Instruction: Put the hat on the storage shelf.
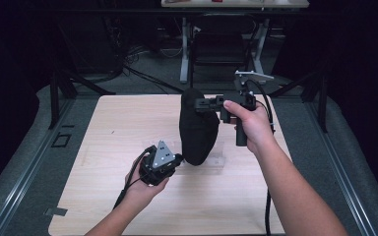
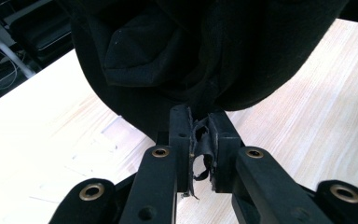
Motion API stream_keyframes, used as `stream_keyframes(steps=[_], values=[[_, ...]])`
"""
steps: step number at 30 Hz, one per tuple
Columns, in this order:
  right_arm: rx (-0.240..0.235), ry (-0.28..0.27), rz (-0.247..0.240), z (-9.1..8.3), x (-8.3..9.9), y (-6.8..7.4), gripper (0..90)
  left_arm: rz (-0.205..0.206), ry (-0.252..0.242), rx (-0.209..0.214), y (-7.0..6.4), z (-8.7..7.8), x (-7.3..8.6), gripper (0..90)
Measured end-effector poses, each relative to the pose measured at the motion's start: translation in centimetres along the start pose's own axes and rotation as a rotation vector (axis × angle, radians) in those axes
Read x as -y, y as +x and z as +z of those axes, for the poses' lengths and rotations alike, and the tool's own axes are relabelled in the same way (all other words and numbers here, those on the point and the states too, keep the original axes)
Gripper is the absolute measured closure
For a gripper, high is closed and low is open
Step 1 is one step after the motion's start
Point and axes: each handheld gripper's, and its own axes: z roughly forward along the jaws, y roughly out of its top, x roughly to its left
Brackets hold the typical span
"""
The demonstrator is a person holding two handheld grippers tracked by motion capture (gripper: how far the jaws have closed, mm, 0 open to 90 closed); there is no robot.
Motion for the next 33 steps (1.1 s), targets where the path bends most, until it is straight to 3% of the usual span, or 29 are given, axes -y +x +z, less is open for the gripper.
stream_keyframes(steps=[21,33], values=[[0.007,-0.017,0.011,-1.3,0.0,-0.3,69.8,-0.029,0.011,0.000,1.3,-0.5,1.1,84.9],[0.007,-0.029,0.025,-1.8,0.0,-0.7,69.6,-0.024,0.041,-0.026,1.8,-0.4,2.4,84.8]])
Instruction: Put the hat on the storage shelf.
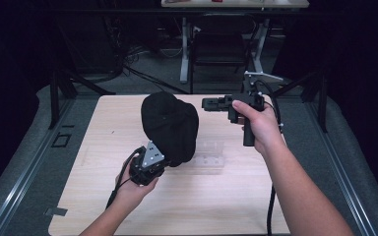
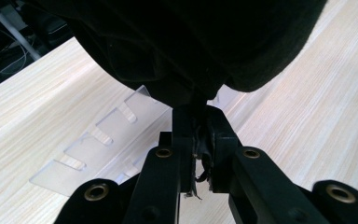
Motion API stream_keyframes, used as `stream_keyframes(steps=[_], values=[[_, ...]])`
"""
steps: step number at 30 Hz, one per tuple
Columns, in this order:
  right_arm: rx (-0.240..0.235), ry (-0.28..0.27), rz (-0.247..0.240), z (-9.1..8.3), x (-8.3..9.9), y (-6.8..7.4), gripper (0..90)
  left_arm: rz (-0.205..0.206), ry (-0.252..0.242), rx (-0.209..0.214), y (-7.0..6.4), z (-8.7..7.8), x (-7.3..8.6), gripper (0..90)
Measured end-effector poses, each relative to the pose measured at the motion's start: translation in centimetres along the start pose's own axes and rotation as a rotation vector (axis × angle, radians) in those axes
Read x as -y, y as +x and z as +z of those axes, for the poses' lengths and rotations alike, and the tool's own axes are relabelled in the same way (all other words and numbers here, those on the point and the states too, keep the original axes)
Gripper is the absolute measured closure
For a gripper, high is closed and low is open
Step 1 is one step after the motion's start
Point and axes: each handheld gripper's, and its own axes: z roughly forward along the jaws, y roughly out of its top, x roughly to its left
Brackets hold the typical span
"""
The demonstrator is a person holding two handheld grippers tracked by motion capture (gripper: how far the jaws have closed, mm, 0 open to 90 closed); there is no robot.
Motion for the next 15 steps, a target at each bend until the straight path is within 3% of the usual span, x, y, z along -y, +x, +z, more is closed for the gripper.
stream_keyframes(steps=[15], values=[[0.005,-0.004,0.004,-0.4,0.1,-0.4,69.4,-0.029,0.032,-0.002,0.4,0.6,1.9,84.1]])
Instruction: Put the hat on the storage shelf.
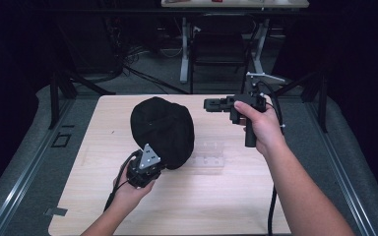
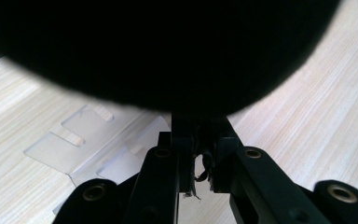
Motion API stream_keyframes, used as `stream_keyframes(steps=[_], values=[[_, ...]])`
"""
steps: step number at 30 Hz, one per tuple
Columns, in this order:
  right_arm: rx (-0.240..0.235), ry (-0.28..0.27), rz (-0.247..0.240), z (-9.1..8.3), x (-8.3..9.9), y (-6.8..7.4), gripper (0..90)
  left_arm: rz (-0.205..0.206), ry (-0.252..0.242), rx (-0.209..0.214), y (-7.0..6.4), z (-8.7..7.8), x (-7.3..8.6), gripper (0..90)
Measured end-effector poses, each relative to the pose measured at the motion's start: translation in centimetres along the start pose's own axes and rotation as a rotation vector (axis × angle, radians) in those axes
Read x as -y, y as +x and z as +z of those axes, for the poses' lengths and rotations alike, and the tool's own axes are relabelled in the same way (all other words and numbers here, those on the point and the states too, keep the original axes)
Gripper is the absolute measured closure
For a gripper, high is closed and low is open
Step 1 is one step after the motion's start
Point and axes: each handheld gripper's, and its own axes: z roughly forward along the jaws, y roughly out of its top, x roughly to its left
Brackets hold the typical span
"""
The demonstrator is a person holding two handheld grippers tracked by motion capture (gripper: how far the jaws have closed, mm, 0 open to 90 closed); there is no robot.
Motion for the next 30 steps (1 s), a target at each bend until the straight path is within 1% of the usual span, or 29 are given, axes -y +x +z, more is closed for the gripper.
stream_keyframes(steps=[2,6,8,9,11,16,18,22,26,28,30], values=[[0.001,0.002,0.001,-0.1,0.0,-0.1,69.4,0.010,0.006,-0.003,0.0,0.0,0.3,84.0],[0.001,-0.004,0.007,-0.1,0.1,-0.1,69.4,-0.018,-0.001,-0.002,0.2,0.0,1.0,83.7],[0.005,-0.001,0.004,-0.2,0.1,-0.2,69.4,-0.028,-0.003,0.005,0.3,0.0,1.2,83.3],[0.006,0.001,0.002,-0.2,0.1,-0.2,69.4,-0.030,-0.008,0.002,0.2,0.0,1.3,83.1],[0.007,0.001,0.003,-0.3,0.2,-0.2,69.4,-0.025,-0.009,0.000,0.2,-0.1,1.4,83.0],[0.010,-0.005,0.005,-0.4,0.2,-0.3,69.3,-0.033,-0.017,-0.003,0.1,0.0,1.5,82.1],[0.010,-0.006,0.005,-0.5,0.2,-0.4,69.2,-0.030,-0.016,-0.007,0.1,-0.1,1.5,81.2],[0.011,-0.009,0.007,-0.7,0.3,-0.5,68.8,-0.037,-0.022,-0.015,0.2,-0.2,1.7,75.5],[0.018,-0.008,0.008,-0.9,0.4,-0.7,68.7,-0.072,-0.041,-0.005,0.5,-0.4,2.1,67.1],[0.022,-0.007,0.007,-1.0,0.4,-0.8,68.7,-0.082,-0.046,-0.007,0.7,-0.6,2.3,63.7],[0.028,-0.013,0.008,-1.2,0.5,-0.8,68.6,-0.097,-0.053,-0.001,1.0,-0.8,2.6,59.8]])
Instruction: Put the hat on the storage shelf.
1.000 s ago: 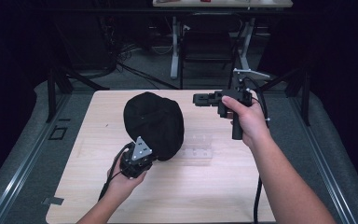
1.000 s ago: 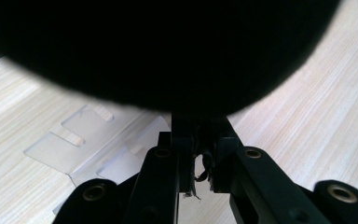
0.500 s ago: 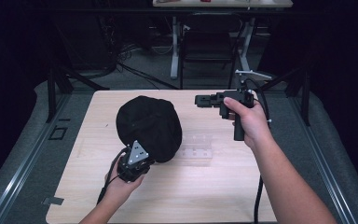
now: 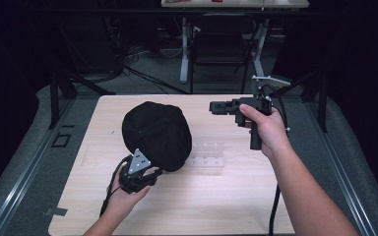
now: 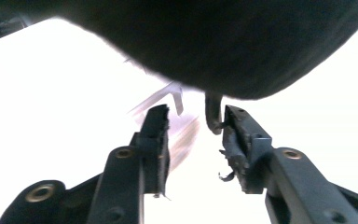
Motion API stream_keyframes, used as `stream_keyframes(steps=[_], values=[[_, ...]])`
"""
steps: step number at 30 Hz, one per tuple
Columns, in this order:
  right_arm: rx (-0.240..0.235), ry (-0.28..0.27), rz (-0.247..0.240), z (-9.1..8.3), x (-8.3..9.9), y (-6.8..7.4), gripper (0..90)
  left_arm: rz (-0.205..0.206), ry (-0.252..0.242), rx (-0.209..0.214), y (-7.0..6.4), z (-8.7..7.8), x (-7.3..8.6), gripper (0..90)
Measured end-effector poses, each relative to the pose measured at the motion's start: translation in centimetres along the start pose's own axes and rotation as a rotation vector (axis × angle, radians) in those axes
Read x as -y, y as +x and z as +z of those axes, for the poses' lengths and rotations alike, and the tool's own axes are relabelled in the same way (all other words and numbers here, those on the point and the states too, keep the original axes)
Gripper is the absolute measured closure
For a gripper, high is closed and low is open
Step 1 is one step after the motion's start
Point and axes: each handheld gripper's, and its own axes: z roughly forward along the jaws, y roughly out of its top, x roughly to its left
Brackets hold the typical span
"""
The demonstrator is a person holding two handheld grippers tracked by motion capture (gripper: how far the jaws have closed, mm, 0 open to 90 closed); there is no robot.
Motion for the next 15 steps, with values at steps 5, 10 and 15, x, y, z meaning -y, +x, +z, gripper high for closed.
stream_keyframes(steps=[5,10,15], values=[[0.052,0.002,-0.026,-0.6,0.3,-0.1,68.2,-0.015,-0.003,0.005,0.6,-0.6,0.8,52.3],[0.092,-0.008,-0.048,-1.3,0.9,-0.2,67.9,-0.047,0.006,-0.006,1.6,-1.4,2.0,49.3],[0.152,-0.013,-0.090,-2.0,2.1,-0.4,67.5,-0.107,0.007,-0.023,3.0,-2.1,3.4,47.3]])
